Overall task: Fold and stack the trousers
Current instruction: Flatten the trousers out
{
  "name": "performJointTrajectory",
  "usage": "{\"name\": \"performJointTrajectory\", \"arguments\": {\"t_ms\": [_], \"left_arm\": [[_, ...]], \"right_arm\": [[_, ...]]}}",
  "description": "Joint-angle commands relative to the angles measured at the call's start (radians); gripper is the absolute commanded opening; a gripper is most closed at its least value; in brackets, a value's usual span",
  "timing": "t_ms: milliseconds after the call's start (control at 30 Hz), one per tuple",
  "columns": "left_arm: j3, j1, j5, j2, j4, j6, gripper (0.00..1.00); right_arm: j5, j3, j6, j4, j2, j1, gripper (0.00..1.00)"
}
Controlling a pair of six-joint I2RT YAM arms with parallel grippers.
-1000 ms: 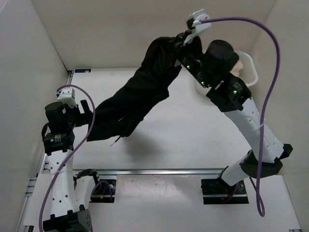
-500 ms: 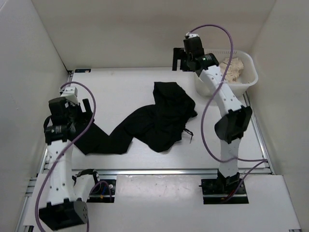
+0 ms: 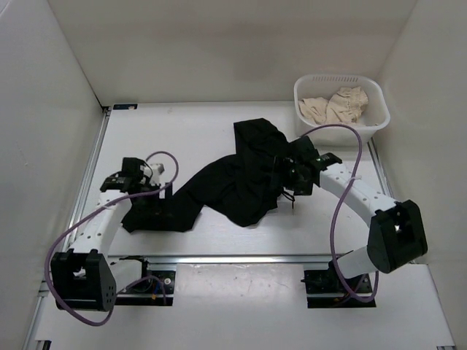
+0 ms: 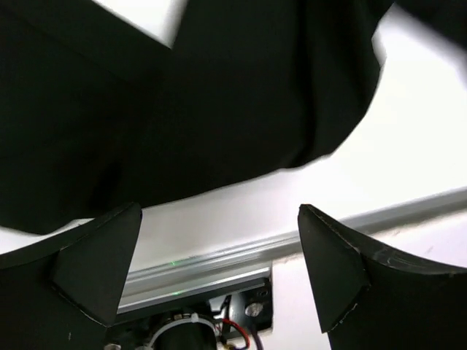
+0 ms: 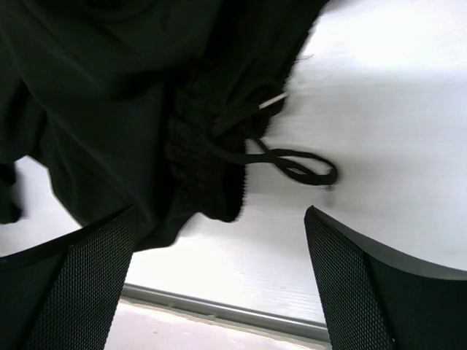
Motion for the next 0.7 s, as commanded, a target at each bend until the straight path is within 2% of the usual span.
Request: {"name": "performJointTrajectory", "arguments": {"t_ms": [0, 100, 233, 300, 333, 367, 400, 433, 467, 500, 533, 567, 667], "left_arm": [[-0.078, -0.067, 0.017, 0.032, 0.048, 0.0, 1.0], [-0.146, -0.159, -0.029, 0.084, 0.122, 0.0, 1.0], [-0.183, -0.197, -0.113, 0.148, 0.195, 0.0, 1.0], [-0.183, -0.197, -0.124, 0.168, 0.206, 0.0, 0.91], [-0.183, -0.197, -0.135, 0.191, 0.217, 0.0, 0.84], [-0.183, -0.197, -0.162, 0.204, 0.217, 0.0, 0.74], [-0.183, -0.197, -0.181, 0.214, 0.231, 0.0, 0.49], [-0.183, -0.197, -0.197, 0.225, 0.231, 0.0, 0.35], [-0.183, -0.197, -0.228, 0.236, 0.231, 0.0, 0.21], [-0.174, -0.197, -0.25, 0.236, 0.231, 0.0, 0.14], [-0.173, -0.197, -0.274, 0.209, 0.231, 0.0, 0.14], [-0.16, -0.172, -0.303, 0.187, 0.231, 0.0, 0.14], [-0.123, -0.109, -0.411, 0.053, 0.191, 0.0, 0.14]], "right_arm": [[-0.092, -0.07, 0.152, 0.189, -0.009, 0.029, 0.97], [-0.102, -0.07, 0.161, 0.183, 0.055, 0.029, 0.95], [-0.141, -0.057, 0.15, 0.177, 0.148, 0.029, 0.93], [-0.202, -0.042, 0.141, 0.188, 0.191, 0.029, 0.87], [-0.202, -0.031, 0.141, 0.171, 0.205, 0.02, 0.74], [-0.202, -0.021, 0.129, 0.15, 0.219, 0.02, 0.64], [-0.213, -0.01, 0.129, 0.118, 0.24, 0.02, 0.56], [-0.239, -0.01, 0.115, 0.117, 0.241, 0.009, 0.41], [-0.248, -0.01, 0.104, 0.107, 0.241, -0.001, 0.31], [-0.248, -0.01, 0.104, 0.088, 0.225, -0.002, 0.22], [-0.233, -0.01, 0.095, 0.073, 0.207, -0.011, 0.05], [-0.215, -0.01, 0.083, 0.053, 0.186, -0.024, 0.0], [-0.13, 0.039, 0.036, -0.053, 0.062, -0.073, 0.0]]}}
